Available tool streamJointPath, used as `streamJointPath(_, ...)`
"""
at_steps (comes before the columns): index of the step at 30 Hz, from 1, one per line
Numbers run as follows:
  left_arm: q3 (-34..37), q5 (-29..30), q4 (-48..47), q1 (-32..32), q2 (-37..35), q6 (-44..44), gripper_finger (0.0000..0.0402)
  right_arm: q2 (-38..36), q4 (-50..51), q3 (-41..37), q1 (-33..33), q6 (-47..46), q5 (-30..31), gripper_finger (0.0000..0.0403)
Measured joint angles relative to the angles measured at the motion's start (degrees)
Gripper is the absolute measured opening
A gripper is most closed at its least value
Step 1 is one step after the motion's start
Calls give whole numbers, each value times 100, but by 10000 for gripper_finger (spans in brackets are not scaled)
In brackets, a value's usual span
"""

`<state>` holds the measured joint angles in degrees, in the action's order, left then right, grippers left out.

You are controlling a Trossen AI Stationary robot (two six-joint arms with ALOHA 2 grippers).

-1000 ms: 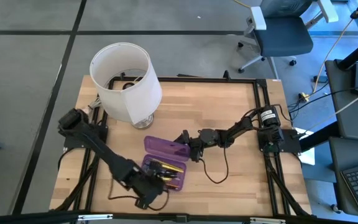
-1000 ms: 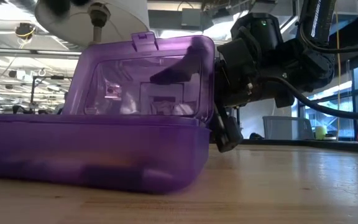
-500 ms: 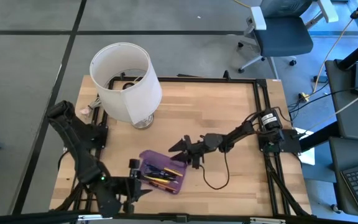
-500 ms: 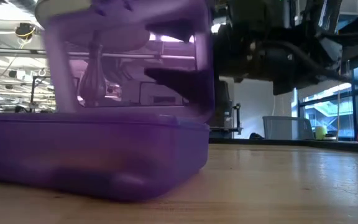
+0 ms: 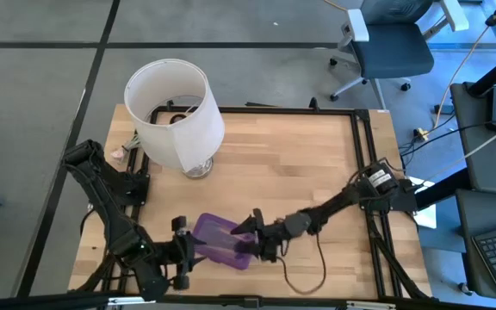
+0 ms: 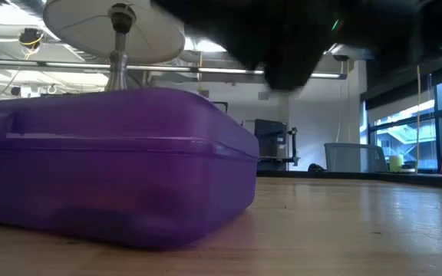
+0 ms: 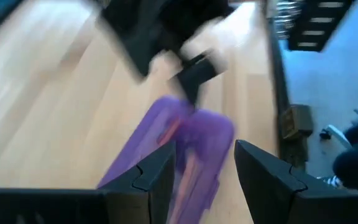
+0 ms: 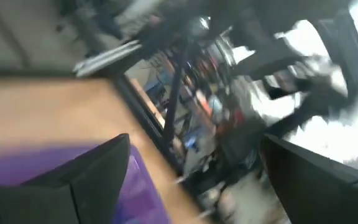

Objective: Pick & place school supplies into a supply box
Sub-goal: Close the purple supply box

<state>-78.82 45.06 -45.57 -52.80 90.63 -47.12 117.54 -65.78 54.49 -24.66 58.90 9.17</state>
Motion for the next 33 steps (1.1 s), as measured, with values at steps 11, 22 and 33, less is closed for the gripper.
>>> streamJointPath(11, 1533, 26, -551, 120, -25, -3206, 160, -9, 2310, 1057, -710, -4413, 1473, 359)
streamJointPath(22, 2774, -428, 715, 116, -574, -3993, 160, -9, 4487, 1644, -356, -7365, 1474, 359)
streamJointPath(33, 2817, -849, 773, 116, -592, -4126, 160, 47, 4404, 1476, -147, -7689, 1493, 359)
